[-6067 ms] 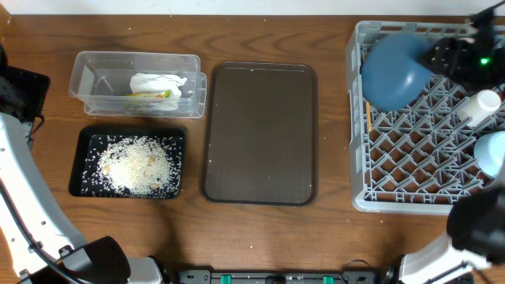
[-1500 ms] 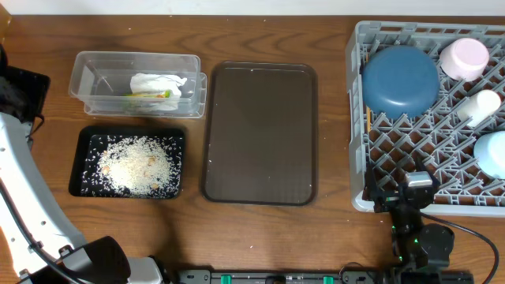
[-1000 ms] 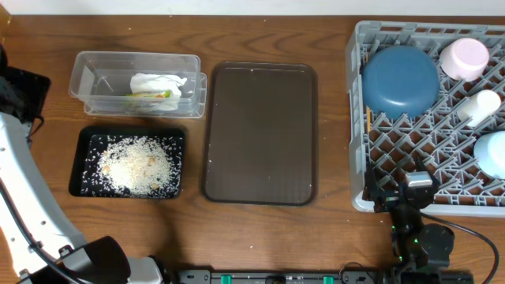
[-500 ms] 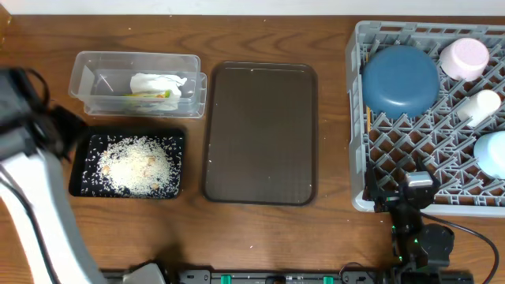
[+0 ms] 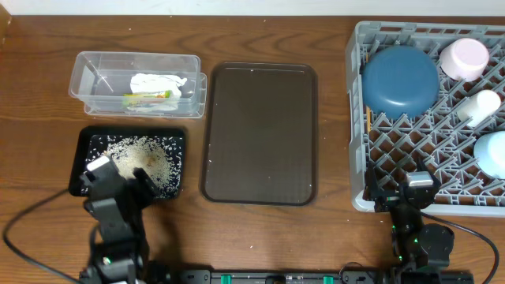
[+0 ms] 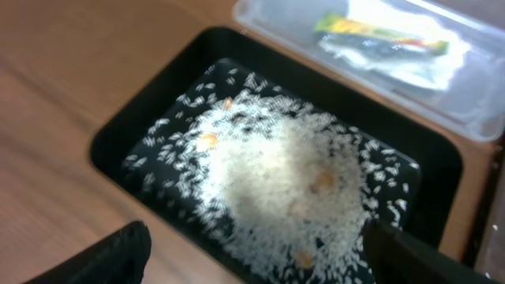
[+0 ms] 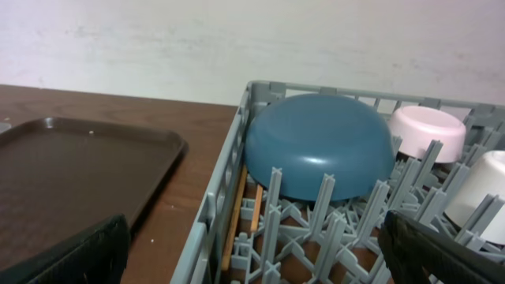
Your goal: Sort waste into correct bins and load items into the dishwasher rack
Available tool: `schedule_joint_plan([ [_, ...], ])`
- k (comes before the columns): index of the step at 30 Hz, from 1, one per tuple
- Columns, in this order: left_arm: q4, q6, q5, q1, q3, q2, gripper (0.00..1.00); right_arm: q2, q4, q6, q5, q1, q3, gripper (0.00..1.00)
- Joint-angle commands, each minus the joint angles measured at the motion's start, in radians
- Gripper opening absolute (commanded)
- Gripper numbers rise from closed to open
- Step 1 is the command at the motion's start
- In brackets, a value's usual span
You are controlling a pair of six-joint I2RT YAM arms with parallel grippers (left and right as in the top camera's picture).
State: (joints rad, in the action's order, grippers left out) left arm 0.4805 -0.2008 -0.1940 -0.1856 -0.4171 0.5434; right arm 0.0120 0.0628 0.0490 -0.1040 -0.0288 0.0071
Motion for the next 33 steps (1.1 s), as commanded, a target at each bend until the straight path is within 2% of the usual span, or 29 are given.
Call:
schedule_joint_plan([
  [1,-0.076,0.024,-0.017,0.042,0.127,-0.141,0.88,-0.006,0.004,0.012,0.002,-0.005,-0.002,0.99],
  [12,-0.251,0.016,0.084,0.064,0.337,-0.385,0.88,-0.006,0.004,0.012,0.002,-0.005,-0.002,0.99],
  [19,-0.315,0.026,0.1,0.139,0.369,-0.533,0.88,-0.006,0.004,0.012,0.002,-0.005,-0.002,0.99],
  [23,-0.365,0.032,0.097,0.179,0.376,-0.542,0.89,-0.006,0.004,0.012,0.002,-0.005,-0.002,0.99],
  [28,-0.508,0.033,0.101,0.183,0.413,-0.542,0.88,-0.006,0.004,0.012,0.002,-0.005,-0.002,0.99],
  [33,-0.531,0.032,0.108,0.184,0.413,-0.542,0.88,-0.006,0.004,0.012,0.002,-0.005,-0.002,0.99],
])
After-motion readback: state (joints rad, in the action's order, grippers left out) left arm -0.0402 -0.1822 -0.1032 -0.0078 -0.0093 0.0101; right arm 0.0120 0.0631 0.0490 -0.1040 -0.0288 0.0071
